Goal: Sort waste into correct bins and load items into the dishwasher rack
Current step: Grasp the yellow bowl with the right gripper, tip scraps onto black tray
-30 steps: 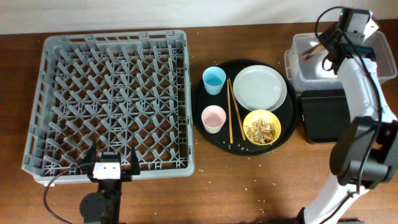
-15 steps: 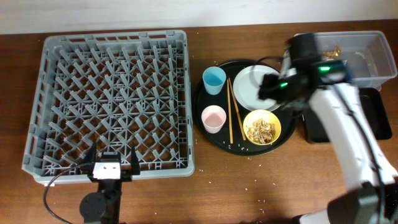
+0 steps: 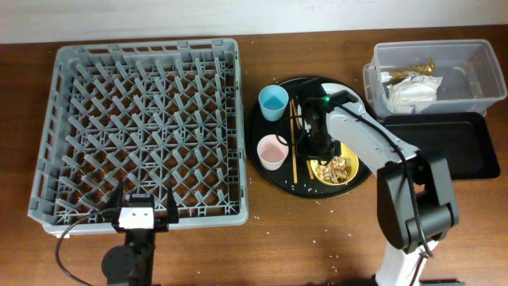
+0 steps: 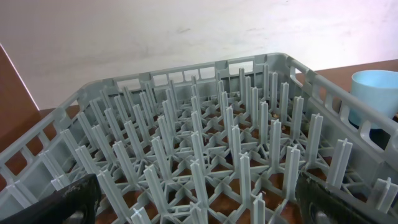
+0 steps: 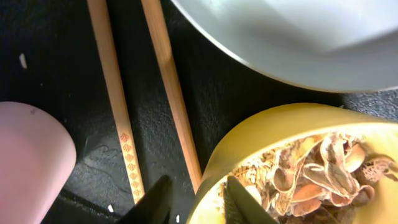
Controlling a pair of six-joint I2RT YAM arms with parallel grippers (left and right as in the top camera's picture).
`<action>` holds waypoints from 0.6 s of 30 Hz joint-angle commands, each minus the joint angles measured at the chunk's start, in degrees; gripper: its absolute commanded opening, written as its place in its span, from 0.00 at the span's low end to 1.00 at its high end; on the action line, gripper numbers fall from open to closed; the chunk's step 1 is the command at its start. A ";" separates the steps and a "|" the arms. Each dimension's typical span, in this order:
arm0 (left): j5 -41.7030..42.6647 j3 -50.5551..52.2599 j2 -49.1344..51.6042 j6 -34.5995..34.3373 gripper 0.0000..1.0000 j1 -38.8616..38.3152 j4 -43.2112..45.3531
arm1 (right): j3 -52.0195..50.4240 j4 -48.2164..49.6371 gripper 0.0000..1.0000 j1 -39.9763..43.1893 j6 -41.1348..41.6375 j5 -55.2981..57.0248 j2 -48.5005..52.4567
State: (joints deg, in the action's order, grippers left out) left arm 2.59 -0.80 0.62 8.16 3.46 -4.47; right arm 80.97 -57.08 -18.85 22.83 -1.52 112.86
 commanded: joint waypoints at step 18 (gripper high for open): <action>0.13 0.28 -0.26 0.96 0.99 0.35 -0.09 | 25.86 -23.52 0.04 24.92 -19.80 -17.00 -10.27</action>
State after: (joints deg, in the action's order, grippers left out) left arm 2.59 -0.80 0.62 8.16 3.46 -4.49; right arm 107.02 -79.90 -1.43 11.70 -8.82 103.42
